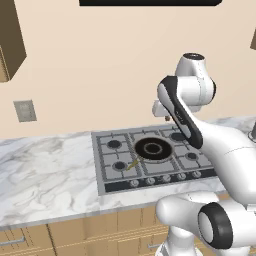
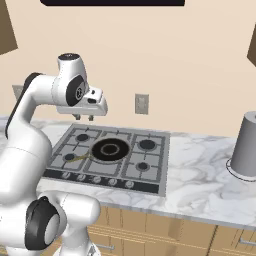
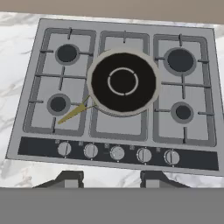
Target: Turn off the center burner of the stove.
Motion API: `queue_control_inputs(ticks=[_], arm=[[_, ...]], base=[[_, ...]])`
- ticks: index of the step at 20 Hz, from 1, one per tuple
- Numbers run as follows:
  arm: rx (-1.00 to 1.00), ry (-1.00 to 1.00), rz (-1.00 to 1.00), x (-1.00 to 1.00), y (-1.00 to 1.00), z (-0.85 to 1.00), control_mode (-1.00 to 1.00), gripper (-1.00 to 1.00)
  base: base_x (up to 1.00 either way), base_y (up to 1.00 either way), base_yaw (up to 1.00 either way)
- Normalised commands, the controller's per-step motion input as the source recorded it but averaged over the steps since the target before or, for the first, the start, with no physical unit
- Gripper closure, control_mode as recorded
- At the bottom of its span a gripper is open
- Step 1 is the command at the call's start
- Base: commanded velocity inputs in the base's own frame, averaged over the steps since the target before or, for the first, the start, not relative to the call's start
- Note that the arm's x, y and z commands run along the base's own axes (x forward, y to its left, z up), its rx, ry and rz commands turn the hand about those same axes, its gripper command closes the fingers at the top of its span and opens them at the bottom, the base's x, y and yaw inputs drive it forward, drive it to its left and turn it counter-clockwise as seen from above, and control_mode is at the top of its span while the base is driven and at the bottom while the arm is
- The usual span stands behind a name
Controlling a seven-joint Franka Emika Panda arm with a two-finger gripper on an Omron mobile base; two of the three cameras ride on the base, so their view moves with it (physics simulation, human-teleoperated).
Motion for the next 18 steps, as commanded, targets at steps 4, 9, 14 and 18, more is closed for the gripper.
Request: queue_control_inputs(ticks=[4, 9, 14, 18], arm=[[0.00, 0.00, 0.00, -0.13, 0.00, -0.01, -1.00, -1.00], [-0.01, 0.00, 0.00, -0.42, -0.06, -0.21, -1.00, -1.00], [0.00, 0.06, -0.01, -0.30, -0.16, -0.33, -1.00, -1.00], [0.00, 0.07, -0.06, -0.01, -0.10, -0.32, -1.00, -1.00]], base=[[0.00, 0.00, 0.00], [0.00, 0.00, 0.00], [0.00, 0.00, 0.00], [0.00, 0.00, 0.00]])
